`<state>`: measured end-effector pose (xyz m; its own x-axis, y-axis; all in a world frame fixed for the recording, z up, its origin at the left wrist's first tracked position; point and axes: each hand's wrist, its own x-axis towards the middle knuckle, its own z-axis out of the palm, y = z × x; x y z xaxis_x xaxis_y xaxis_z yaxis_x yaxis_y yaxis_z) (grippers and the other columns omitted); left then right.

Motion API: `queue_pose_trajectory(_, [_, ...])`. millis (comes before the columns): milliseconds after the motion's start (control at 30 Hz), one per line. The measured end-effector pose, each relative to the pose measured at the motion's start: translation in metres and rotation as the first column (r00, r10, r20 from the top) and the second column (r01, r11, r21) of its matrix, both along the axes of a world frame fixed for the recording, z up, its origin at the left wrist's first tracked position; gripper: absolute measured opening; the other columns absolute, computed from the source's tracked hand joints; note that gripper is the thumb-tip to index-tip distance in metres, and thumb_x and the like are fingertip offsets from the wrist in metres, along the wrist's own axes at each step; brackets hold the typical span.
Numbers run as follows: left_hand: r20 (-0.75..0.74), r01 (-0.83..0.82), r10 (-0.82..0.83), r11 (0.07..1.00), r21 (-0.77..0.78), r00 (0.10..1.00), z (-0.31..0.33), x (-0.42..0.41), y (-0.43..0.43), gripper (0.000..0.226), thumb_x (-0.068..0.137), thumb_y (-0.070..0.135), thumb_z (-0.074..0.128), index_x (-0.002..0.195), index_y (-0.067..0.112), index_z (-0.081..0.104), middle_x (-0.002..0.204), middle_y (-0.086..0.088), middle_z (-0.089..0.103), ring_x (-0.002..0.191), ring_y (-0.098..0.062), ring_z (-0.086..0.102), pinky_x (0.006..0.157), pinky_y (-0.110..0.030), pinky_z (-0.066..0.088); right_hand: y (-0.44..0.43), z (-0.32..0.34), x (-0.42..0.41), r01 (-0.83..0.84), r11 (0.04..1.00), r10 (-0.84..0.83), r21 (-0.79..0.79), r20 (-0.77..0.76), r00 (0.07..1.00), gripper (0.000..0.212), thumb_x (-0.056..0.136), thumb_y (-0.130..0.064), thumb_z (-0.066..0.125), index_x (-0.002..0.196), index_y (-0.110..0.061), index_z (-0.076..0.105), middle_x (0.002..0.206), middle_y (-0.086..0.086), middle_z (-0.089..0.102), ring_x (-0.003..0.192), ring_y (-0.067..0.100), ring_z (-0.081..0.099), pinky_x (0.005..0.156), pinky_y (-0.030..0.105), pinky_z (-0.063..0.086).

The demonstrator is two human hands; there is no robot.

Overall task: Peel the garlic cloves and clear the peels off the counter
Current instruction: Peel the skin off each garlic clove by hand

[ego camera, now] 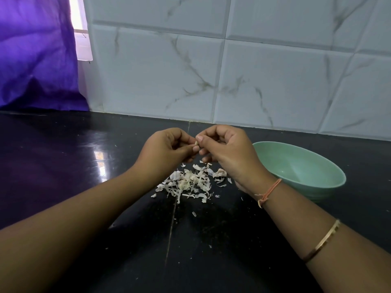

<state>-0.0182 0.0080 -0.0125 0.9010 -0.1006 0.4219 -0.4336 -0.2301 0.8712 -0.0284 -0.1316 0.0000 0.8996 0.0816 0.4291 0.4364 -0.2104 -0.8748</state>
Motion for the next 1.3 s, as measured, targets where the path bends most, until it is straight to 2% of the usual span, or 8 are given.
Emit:
queue_pose_trajectory(133, [0.031, 0.004, -0.006, 0.999, 0.043, 0.999, -0.0010, 0.0003, -0.0005, 0.011, 0.080, 0.009, 0.069, 0.077, 0.019, 0.065, 0.068, -0.004, 0.067, 0.065, -0.013, 0.063, 0.076, -0.036, 0.055, -0.0005, 0.0014, 0.0000, 0.025, 0.999, -0.026, -0.036, -0.010, 1.000, 0.013, 0.089, -0.007, 0.058, 0.077, -0.011, 0.061, 0.065, 0.006, 0.062, 0.055, 0.012, 0.057, 0.066, 0.036, 0.055])
queue_pose_trajectory(267, [0.119, -0.042, 0.016, 0.976, 0.214, 0.993, -0.0025, 0.0001, 0.0010, 0.018, 0.082, 0.016, 0.068, 0.069, 0.028, 0.063, 0.058, 0.007, 0.064, 0.058, -0.006, 0.059, 0.064, -0.023, 0.051, -0.0010, 0.0018, -0.0006, 0.047, 0.997, -0.049, -0.054, -0.031, 0.998, 0.020, 0.086, -0.005, 0.055, 0.069, -0.012, 0.059, 0.058, 0.003, 0.057, 0.049, 0.009, 0.053, 0.058, 0.031, 0.052])
queue_pose_trajectory(433, [0.352, -0.185, 0.049, 0.913, 0.364, 0.935, -0.0026, -0.0024, 0.0018, 0.018, 0.081, 0.018, 0.069, 0.067, 0.025, 0.059, 0.061, 0.008, 0.060, 0.064, -0.009, 0.054, 0.057, -0.021, 0.040, -0.0026, 0.0051, 0.0000, -0.044, 0.992, 0.068, 0.118, -0.208, 0.976, 0.024, 0.087, 0.000, 0.051, 0.065, -0.007, 0.056, 0.058, 0.004, 0.051, 0.045, 0.006, 0.045, 0.045, 0.019, 0.042])
queue_pose_trajectory(567, [0.494, -0.272, 0.028, 0.861, 0.429, 0.869, -0.0027, 0.0004, 0.0061, 0.012, 0.080, 0.018, 0.070, 0.071, 0.018, 0.062, 0.059, 0.016, 0.050, 0.064, 0.005, 0.048, 0.056, -0.011, 0.034, -0.0020, 0.0065, 0.0000, -0.071, 0.971, 0.135, 0.228, -0.280, 0.950, 0.022, 0.086, 0.002, 0.050, 0.065, -0.004, 0.054, 0.058, 0.006, 0.048, 0.044, 0.006, 0.041, 0.041, 0.017, 0.038])
queue_pose_trajectory(733, [0.603, -0.354, -0.001, 0.809, 0.470, 0.798, -0.0012, -0.0010, 0.0077, 0.012, 0.078, 0.027, 0.060, 0.072, 0.016, 0.060, 0.065, 0.012, 0.052, 0.058, -0.008, 0.041, 0.052, -0.014, 0.030, 0.0011, 0.0065, -0.0022, -0.075, 0.953, 0.175, 0.292, -0.333, 0.926, 0.026, 0.089, 0.000, 0.050, 0.063, -0.006, 0.051, 0.057, 0.004, 0.043, 0.046, 0.008, 0.036, 0.039, 0.016, 0.036])
queue_pose_trajectory(1000, [0.516, -0.340, 0.117, 0.868, 0.361, 0.848, 0.0002, 0.0016, 0.0079, 0.004, 0.081, 0.018, 0.070, 0.078, 0.017, 0.068, 0.066, 0.020, 0.055, 0.066, 0.002, 0.053, 0.059, -0.014, 0.037, 0.0028, 0.0085, -0.0040, -0.102, 0.855, 0.291, 0.508, -0.308, 0.906, 0.021, 0.091, -0.003, 0.049, 0.073, 0.000, 0.059, 0.064, 0.009, 0.052, 0.048, 0.009, 0.049, 0.046, 0.018, 0.048])
queue_pose_trajectory(1167, [0.503, -0.333, 0.137, 0.885, 0.324, 0.854, 0.0011, 0.0013, 0.0080, 0.003, 0.080, 0.017, 0.071, 0.077, 0.015, 0.069, 0.068, 0.012, 0.060, 0.065, -0.005, 0.055, 0.060, -0.024, 0.043, 0.0008, 0.0072, -0.0037, -0.082, 0.891, 0.225, 0.446, -0.277, 0.934, 0.029, 0.095, -0.022, 0.049, 0.077, -0.002, 0.060, 0.065, 0.008, 0.058, 0.050, 0.011, 0.054, 0.050, 0.020, 0.051])
queue_pose_trajectory(1300, [0.471, -0.324, 0.149, 0.892, 0.315, 0.869, 0.0016, 0.0009, 0.0086, 0.004, 0.080, 0.018, 0.070, 0.076, 0.018, 0.068, 0.067, 0.008, 0.063, 0.063, -0.005, 0.056, 0.059, -0.023, 0.043, 0.0015, 0.0044, -0.0050, -0.112, 0.935, 0.192, 0.336, -0.216, 0.957, 0.013, 0.086, -0.015, 0.064, 0.080, -0.005, 0.060, 0.069, 0.007, 0.062, 0.056, 0.010, 0.054, 0.052, 0.020, 0.051])
